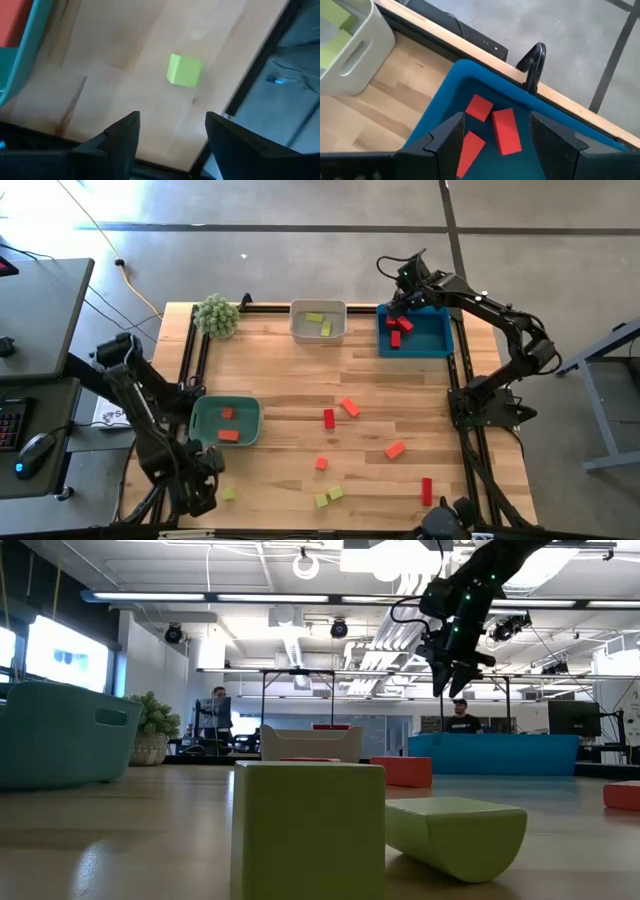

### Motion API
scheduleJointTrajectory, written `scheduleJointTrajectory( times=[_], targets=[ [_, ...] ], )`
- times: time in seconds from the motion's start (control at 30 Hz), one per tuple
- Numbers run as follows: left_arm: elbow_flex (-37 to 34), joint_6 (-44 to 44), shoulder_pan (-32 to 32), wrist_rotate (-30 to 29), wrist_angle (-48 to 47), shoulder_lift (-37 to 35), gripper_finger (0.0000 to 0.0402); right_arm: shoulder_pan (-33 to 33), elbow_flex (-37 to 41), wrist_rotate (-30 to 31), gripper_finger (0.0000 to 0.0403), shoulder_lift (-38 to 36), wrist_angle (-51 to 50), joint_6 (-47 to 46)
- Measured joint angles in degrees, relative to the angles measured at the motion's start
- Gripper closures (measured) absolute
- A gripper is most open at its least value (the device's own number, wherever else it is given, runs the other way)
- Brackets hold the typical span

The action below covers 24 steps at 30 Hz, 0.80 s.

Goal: Sort & place blocks by color
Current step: Put the green block into the gray bin

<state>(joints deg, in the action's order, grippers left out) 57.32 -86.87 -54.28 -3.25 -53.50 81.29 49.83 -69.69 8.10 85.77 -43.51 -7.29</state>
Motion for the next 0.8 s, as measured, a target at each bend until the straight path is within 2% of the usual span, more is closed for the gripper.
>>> scheduleJointTrajectory(
  times=[0.3,0.53,0.8],
  targets=[
    [0.0,5.65,-0.04,-0.67,5.02,8.09,0.0186,0.01,0.0,0.02,0.0192,0.0,-3.08,-0.42],
    [0.02,7.14,-0.04,-3.88,7.5,10.17,0.0186,0.01,0.0,0.02,0.0192,0.01,-4.28,-1.9],
    [0.02,12.66,-0.04,-4.33,12.86,13.43,0.0186,0.01,0.0,0.04,0.0192,-0.02,-4.3,-3.02]
  ],
)
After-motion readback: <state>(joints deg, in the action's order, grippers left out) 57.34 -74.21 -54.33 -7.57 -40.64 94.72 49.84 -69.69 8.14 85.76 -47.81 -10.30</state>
